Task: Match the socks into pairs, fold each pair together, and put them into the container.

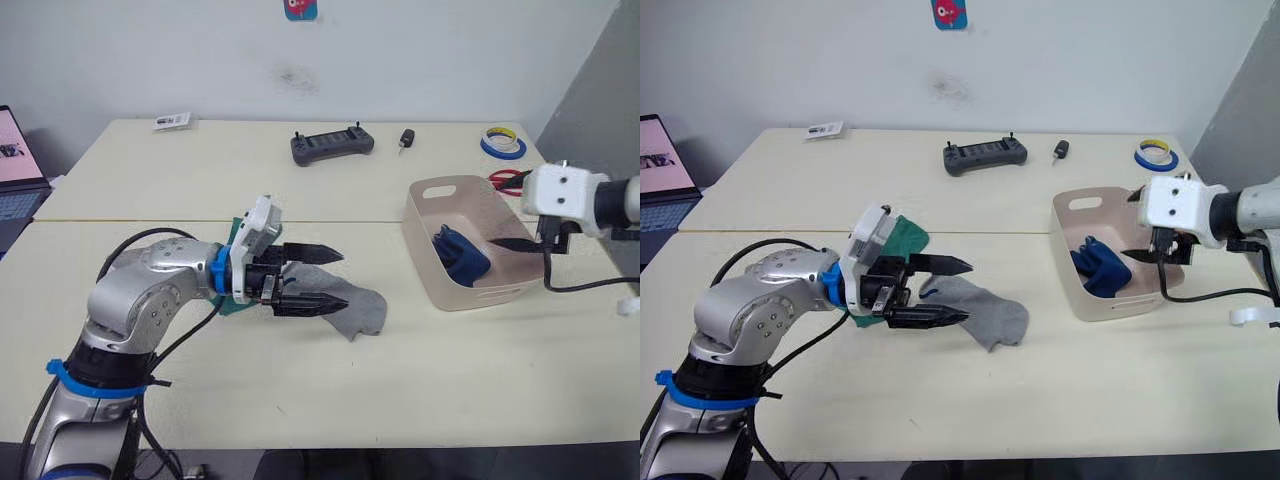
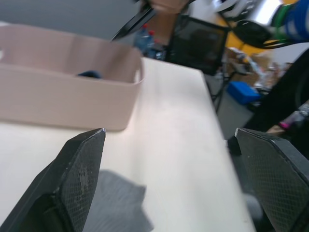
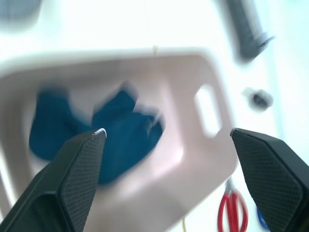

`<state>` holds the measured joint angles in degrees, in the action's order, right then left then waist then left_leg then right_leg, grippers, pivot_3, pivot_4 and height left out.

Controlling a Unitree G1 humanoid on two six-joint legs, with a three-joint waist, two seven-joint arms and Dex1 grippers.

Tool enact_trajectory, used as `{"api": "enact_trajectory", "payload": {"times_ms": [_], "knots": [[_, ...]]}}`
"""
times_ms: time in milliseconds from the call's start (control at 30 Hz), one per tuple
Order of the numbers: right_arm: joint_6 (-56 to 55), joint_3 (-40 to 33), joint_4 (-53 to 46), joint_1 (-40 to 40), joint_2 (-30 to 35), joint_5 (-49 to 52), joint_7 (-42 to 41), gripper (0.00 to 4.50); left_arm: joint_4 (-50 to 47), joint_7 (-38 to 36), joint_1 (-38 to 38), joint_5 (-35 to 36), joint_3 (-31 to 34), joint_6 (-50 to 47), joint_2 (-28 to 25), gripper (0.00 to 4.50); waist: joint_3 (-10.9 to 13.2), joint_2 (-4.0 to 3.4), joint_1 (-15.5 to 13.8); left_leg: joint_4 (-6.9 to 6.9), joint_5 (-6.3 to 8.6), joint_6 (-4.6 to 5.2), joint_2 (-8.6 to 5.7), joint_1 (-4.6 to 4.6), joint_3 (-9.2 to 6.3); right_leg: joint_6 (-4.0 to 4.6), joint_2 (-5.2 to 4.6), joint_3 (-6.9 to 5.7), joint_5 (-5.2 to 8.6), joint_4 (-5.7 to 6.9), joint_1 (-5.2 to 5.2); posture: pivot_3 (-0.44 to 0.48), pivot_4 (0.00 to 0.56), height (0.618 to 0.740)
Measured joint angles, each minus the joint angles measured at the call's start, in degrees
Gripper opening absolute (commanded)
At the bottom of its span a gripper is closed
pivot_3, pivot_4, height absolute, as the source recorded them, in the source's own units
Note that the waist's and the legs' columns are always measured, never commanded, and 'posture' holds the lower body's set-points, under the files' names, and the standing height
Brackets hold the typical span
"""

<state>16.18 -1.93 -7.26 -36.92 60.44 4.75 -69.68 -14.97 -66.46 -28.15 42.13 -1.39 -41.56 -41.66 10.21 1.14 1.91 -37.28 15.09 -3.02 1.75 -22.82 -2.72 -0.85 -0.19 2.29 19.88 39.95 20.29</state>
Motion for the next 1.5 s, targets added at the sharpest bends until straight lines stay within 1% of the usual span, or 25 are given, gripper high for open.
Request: {"api": "enact_trajectory", "payload": {"times_ms": [33,100,233,333,433,533,733,867,967,1033,1133,1300,1433,1500], "knots": [[2.7,-2.3,-4.1,2.3,-2.4,2.6,1.8,4.44,0.0,0.2,2.0,-0.7,1.1,0.9,-0.9,4.50,0.0,0.01,0.0,0.01,0.01,0.01,0.03,0.03,-0.01,0.00,0.02,0.01,0.00,0.00,-0.02,0.000,0.150,0.740],[7.4,-4.3,-11.4,6.8,-7.4,7.0,5.5,4.44,0.7,0.4,5.5,-2.1,3.2,2.3,-2.8,4.50,0.0,0.01,0.0,0.07,0.01,0.01,0.01,0.02,-0.03,0.00,0.01,0.00,0.00,-0.01,-0.01,0.000,0.150,0.740],[16.2,-4.9,-24.1,14.5,-15.7,14.5,12.8,4.44,2.0,0.7,12.3,-3.4,7.2,4.5,-5.1,4.50,0.0,-0.03,-0.2,0.07,0.02,0.04,-0.02,-0.02,-0.03,0.00,-0.06,-0.04,0.00,-0.03,-0.02,0.000,0.150,0.740],[19.4,-3.9,-31.5,20.3,-19.1,16.9,17.7,4.44,2.7,0.8,17.4,-4.2,10.2,6.3,-5.5,4.50,0.0,0.01,-0.3,0.08,0.03,0.05,-0.05,-0.01,-0.05,-0.01,-0.10,-0.08,0.00,-0.09,-0.06,0.000,0.150,0.740],[19.0,0.4,-34.3,29.7,-19.6,15.8,19.8,4.44,4.7,0.7,24.5,-6.0,12.7,9.1,-6.0,4.50,0.0,0.01,-0.3,0.13,0.04,0.05,-0.06,0.00,-0.01,-0.01,-0.11,-0.03,0.01,-0.13,-0.04,0.000,0.150,0.740],[16.8,2.3,-34.7,35.6,-18.1,13.8,20.0,4.44,7.8,0.7,29.6,-8.0,14.7,12.1,-6.1,4.50,0.0,0.00,-0.3,0.14,0.04,0.06,-0.05,0.04,-0.03,-0.01,-0.11,-0.06,0.01,-0.07,-0.04,0.000,0.150,0.740],[13.8,4.0,-36.1,40.1,-16.5,11.7,20.2,4.44,9.2,0.6,34.8,-10.4,17.6,17.3,-6.1,4.50,0.0,0.02,-0.3,0.22,0.04,0.06,-0.05,0.08,-0.03,-0.02,-0.09,-0.07,0.01,-0.09,-0.06,0.000,0.150,0.740],[11.1,7.7,-35.3,39.9,-16.4,8.0,21.2,4.44,8.7,0.7,35.7,-10.8,17.6,18.4,-5.8,4.50,0.0,0.04,-0.3,0.22,0.04,0.05,-0.05,0.08,-0.04,-0.02,-0.09,-0.08,0.01,-0.07,-0.07,0.000,0.150,0.740],[9.4,11.3,-32.6,37.8,-17.0,4.9,22.0,4.44,8.1,0.6,35.8,-10.8,17.4,19.0,-5.6,4.50,0.0,0.06,-0.2,0.21,0.04,0.05,-0.04,0.08,-0.03,-0.02,-0.08,-0.08,0.01,-0.07,-0.05,0.000,0.150,0.740],[9.4,13.7,-30.6,35.3,-18.7,3.4,22.6,4.44,7.7,0.5,35.8,-10.9,17.2,19.7,-5.6,4.50,0.0,0.07,-0.2,0.22,0.04,0.05,-0.02,0.09,-0.05,-0.01,-0.06,-0.08,0.01,-0.06,-0.05,0.000,0.150,0.740],[10.4,19.3,-26.7,29.7,-22.4,1.1,23.4,4.44,6.4,-0.3,35.3,-11.0,16.1,20.7,-5.6,4.50,0.0,0.07,0.0,0.23,0.04,0.05,-0.02,0.11,-0.06,-0.01,-0.02,-0.07,0.01,-0.04,-0.04,0.000,0.150,0.740],[10.4,27.6,-17.2,21.7,-27.0,-5.3,24.6,4.44,5.9,-1.3,34.3,-11.9,13.9,22.0,-5.5,4.50,0.0,0.06,-0.1,0.22,0.04,0.06,-0.04,0.09,-0.04,-0.01,-0.03,-0.05,0.01,-0.05,-0.02,0.000,0.150,0.740],[7.0,29.6,-13.6,19.7,-26.5,-8.4,24.1,4.44,5.7,-1.4,32.9,-12.2,13.1,22.7,-5.3,4.50,0.0,0.08,-0.2,0.21,0.04,0.06,-0.06,0.08,-0.06,-0.01,-0.07,-0.10,0.01,-0.05,-0.03,0.000,0.150,0.740],[5.1,29.8,-12.6,19.4,-26.6,-9.0,23.8,4.05,5.8,-1.4,31.7,-12.6,12.9,23.2,-5.2,4.50,-0.1,0.13,-0.2,0.21,0.04,0.06,-0.04,0.09,-0.06,-0.01,-0.06,-0.10,0.01,-0.04,-0.03,0.000,0.150,0.740]]}}
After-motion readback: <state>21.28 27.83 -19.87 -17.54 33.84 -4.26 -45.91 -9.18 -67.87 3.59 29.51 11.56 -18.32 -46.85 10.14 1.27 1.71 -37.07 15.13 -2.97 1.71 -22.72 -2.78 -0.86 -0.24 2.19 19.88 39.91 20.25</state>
